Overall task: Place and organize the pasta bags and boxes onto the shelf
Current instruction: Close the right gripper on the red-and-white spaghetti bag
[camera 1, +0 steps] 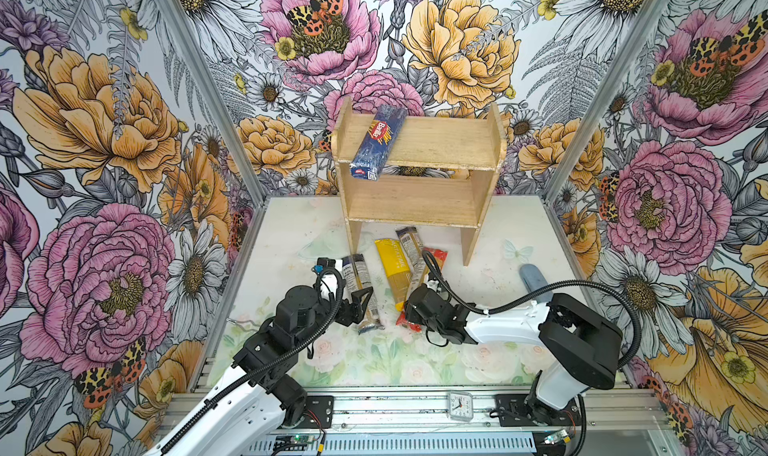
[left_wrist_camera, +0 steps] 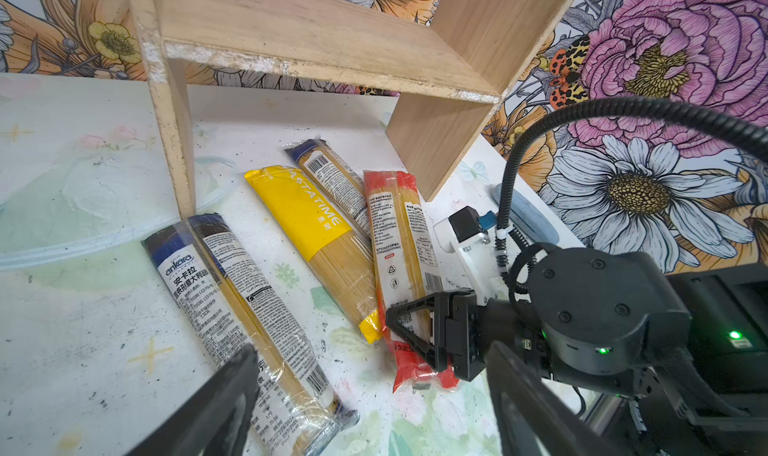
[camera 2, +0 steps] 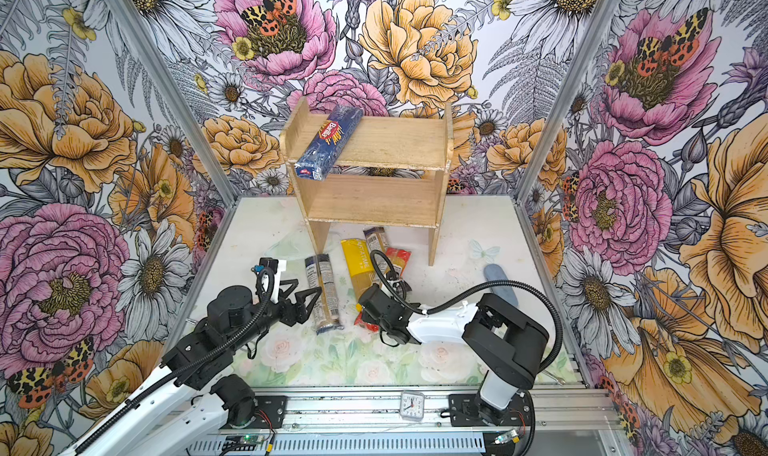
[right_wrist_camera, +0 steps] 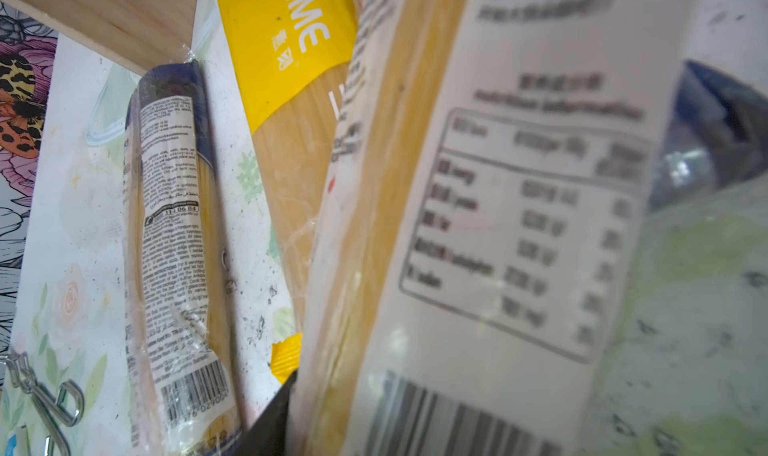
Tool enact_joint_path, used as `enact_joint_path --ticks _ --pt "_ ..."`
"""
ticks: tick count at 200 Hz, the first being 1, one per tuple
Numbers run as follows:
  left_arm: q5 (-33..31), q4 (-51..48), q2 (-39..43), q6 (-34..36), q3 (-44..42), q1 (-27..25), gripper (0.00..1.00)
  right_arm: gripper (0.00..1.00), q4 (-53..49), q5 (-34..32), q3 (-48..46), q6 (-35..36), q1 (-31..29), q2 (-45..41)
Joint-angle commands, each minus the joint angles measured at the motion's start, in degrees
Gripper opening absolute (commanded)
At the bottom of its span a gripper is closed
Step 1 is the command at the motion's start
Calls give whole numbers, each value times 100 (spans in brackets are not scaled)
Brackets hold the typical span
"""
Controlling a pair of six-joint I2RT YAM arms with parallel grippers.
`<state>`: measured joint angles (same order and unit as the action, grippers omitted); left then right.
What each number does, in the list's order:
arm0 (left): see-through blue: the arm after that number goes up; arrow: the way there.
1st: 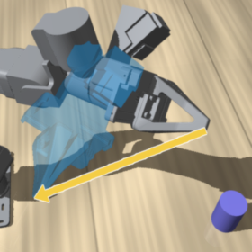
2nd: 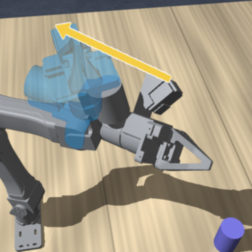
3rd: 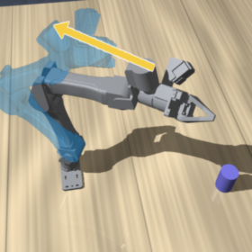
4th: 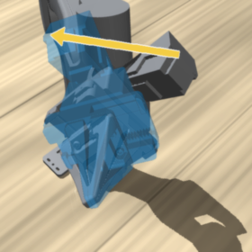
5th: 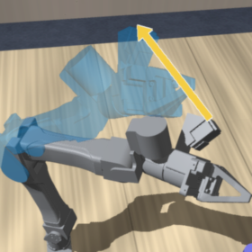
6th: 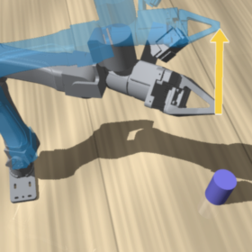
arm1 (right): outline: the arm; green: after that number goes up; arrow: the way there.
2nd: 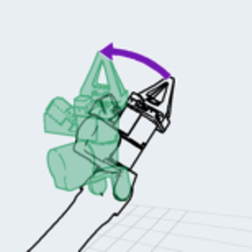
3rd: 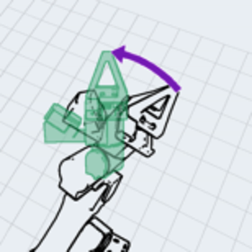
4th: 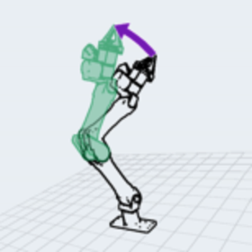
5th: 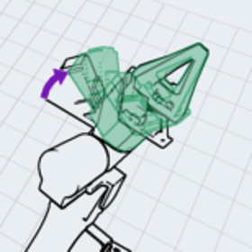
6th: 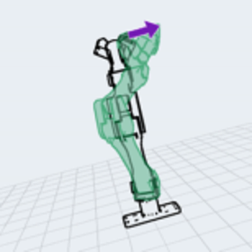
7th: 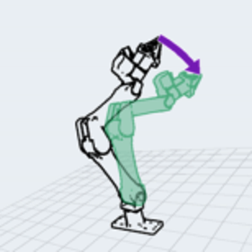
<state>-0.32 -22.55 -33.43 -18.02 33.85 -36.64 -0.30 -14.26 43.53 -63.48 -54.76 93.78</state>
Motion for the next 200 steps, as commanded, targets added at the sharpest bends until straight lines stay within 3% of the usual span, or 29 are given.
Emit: enact_joint_path --ticks 1,33,65,101,164,200 --pt "107 -17 -20 -90 131 -22 86 41 -63 547 -192 691 2 -96" --pt "112 2 -80 -118 149 -20 86 37 -159 1039 -408 1530 35 -408" --pt "120 15 -189 -153 175 -27 86 66 -253 1056 -647 1635 79 -782" --pt "81 97 -295 -219 131 -45 86 72 -325 1163 -737 1653 50 -870" --pt "69 115 -458 -260 81 -104 86 68 -382 1111 -767 1628 -30 -668" --pt "68 161 -492 -324 -52 -146 86 53 -484 1040 -775 1638 -28 -701"
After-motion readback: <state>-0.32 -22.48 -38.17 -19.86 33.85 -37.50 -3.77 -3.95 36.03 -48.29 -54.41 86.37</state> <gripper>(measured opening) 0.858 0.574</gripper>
